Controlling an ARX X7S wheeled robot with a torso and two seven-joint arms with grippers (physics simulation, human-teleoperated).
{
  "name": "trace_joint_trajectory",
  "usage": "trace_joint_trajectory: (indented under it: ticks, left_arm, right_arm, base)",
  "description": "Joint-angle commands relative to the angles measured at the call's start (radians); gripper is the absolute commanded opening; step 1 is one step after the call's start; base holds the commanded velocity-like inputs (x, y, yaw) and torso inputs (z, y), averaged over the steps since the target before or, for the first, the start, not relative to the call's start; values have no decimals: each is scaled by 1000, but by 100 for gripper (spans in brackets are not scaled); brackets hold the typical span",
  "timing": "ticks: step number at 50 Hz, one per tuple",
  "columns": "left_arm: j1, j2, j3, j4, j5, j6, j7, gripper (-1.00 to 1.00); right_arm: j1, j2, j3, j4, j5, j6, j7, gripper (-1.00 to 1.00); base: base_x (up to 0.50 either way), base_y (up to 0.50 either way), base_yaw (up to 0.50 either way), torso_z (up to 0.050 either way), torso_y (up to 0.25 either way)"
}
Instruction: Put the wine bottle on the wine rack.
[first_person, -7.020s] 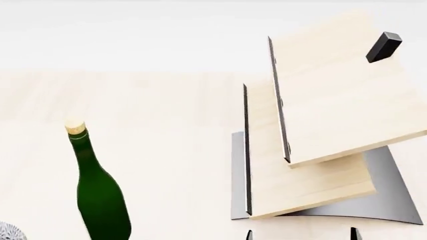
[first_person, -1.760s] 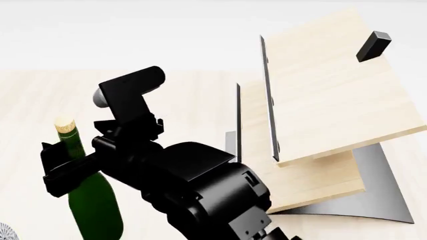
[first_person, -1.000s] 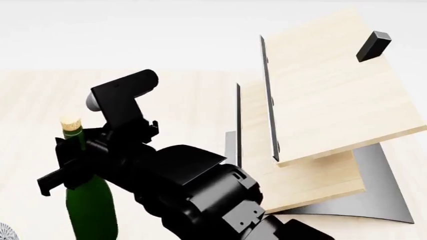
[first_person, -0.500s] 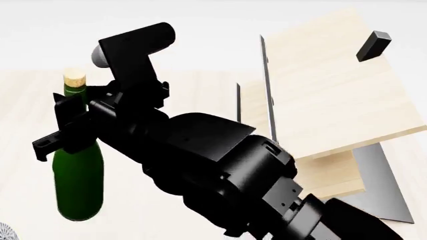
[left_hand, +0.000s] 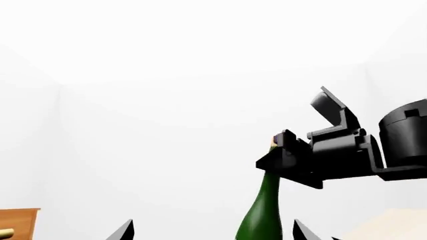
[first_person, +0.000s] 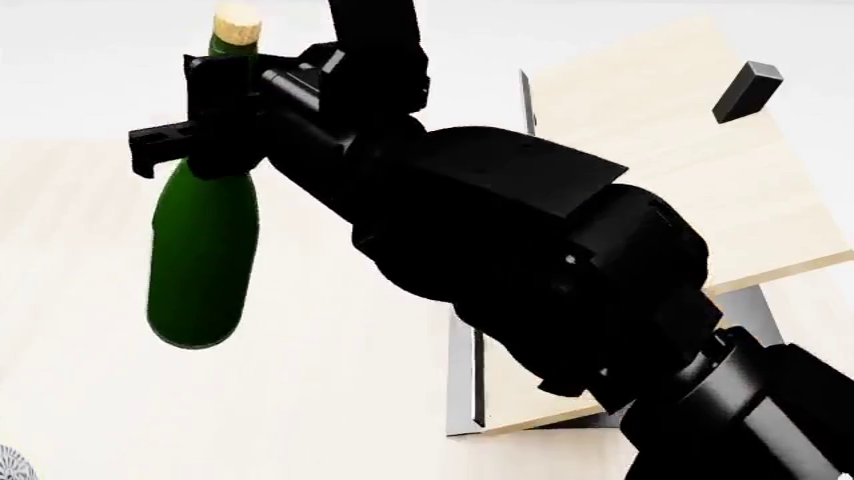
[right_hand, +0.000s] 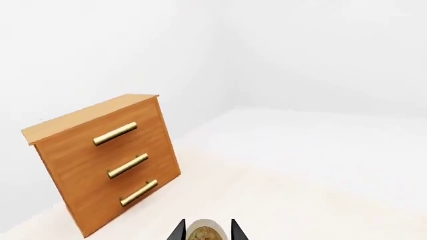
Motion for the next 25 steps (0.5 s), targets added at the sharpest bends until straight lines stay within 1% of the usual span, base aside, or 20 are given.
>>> trace_joint_trajectory:
  ticks: [1, 8, 18, 25]
  left_arm:
    - [-1, -2, 3, -1, 2, 0, -3, 100]
    - [-4, -4, 3, -1, -1, -2, -5, 100]
    - [-6, -7, 5, -4, -1, -2, -8, 100]
    - [-7, -9, 6, -5, -2, -1, -11, 100]
  right_arm:
    - [41, 10, 120, 117, 107, 6, 31, -100]
    - [59, 15, 204, 211, 204, -13, 76, -100]
    - [66, 52, 273, 213, 260, -46, 138, -100]
    - [56, 103, 363, 219, 340, -85, 193, -100]
  base:
    - [0, 0, 0, 0, 0]
    - [0, 0, 0, 0, 1]
    - [0, 0, 0, 0, 0]
    - [0, 0, 0, 0, 1]
